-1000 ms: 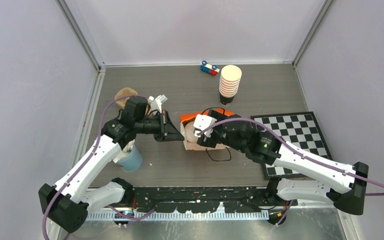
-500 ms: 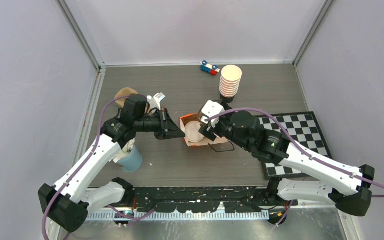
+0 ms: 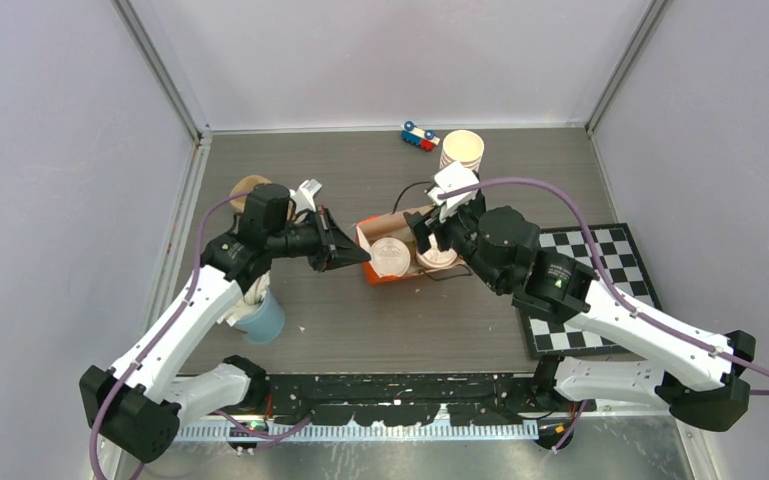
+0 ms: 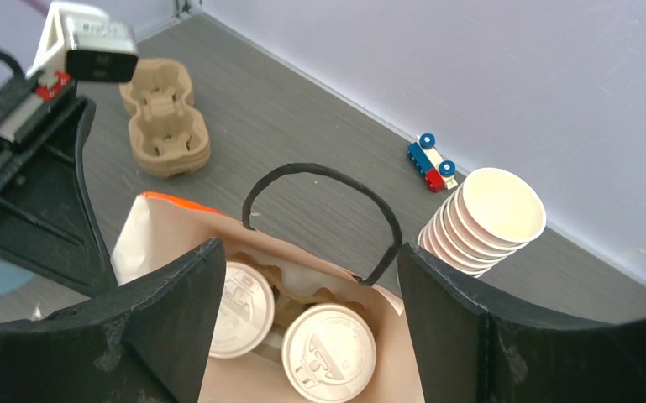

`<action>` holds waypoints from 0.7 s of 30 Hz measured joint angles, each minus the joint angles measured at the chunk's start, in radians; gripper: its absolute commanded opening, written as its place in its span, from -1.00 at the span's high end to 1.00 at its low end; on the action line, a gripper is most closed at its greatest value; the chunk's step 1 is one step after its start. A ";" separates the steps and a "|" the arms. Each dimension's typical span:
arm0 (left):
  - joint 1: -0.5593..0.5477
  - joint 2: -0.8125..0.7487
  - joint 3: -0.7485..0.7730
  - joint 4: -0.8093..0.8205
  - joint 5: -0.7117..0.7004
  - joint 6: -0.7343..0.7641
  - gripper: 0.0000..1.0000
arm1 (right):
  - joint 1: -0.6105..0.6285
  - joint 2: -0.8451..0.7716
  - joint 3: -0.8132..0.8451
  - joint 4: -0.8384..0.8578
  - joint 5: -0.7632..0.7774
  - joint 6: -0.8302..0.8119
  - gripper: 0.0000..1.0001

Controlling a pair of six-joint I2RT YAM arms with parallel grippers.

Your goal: Pack the takeout coffee

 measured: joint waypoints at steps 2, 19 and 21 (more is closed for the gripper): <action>0.006 0.002 0.000 0.006 -0.009 -0.016 1.00 | 0.000 0.008 0.025 0.001 0.029 0.032 -0.59; 0.040 0.019 0.019 0.017 -0.074 -0.135 1.00 | -0.027 0.064 0.137 -0.127 0.242 0.178 -0.66; 0.040 0.020 0.019 0.017 -0.081 -0.137 1.00 | -0.048 0.073 0.153 -0.153 0.244 0.195 -0.66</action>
